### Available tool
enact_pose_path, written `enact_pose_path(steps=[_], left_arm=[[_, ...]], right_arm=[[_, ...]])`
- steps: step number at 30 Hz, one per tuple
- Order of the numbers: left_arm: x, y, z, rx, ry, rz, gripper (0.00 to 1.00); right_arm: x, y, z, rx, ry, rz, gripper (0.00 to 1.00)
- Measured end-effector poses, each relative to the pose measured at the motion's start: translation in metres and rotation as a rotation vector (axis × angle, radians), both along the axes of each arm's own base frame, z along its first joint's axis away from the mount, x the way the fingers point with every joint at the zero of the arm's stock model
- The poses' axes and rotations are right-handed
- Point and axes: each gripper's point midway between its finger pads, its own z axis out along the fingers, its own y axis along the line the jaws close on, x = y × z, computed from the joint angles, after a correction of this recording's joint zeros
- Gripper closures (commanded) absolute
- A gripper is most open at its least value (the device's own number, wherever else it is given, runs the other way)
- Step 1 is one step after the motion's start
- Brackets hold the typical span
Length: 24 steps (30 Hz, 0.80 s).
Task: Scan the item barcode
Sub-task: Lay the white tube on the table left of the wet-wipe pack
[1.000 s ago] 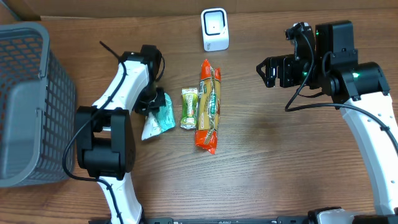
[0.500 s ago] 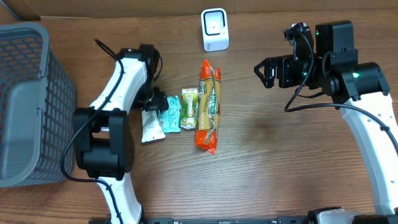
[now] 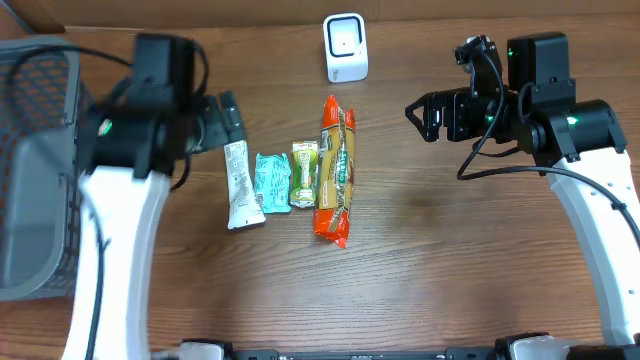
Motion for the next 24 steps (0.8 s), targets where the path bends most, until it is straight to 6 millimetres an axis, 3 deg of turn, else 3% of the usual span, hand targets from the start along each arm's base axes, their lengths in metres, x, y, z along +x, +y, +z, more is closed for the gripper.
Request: enact_pose_path(steps=[5,9,18,24], left_arm=[[-0.028,0.003,0.034,-0.012,-0.106,0.000,0.00],[-0.041,0.005,0.046,-0.017,-0.148,0.000,0.01],[-0.045,0.004,0.044,-0.017,-0.134,-0.002,0.01],[-0.037,0.004,0.035,-0.014,-0.101,-0.002,0.00]], right_arm=[[0.000,0.001,0.000,0.007,0.005,-0.001,0.00],[0.000,0.002,-0.001,0.023,0.023,-0.016,0.00],[0.009,0.008,-0.031,0.047,0.141,-0.059,0.00],[0.002,0.038,-0.049,0.039,0.199,-0.001,0.00]])
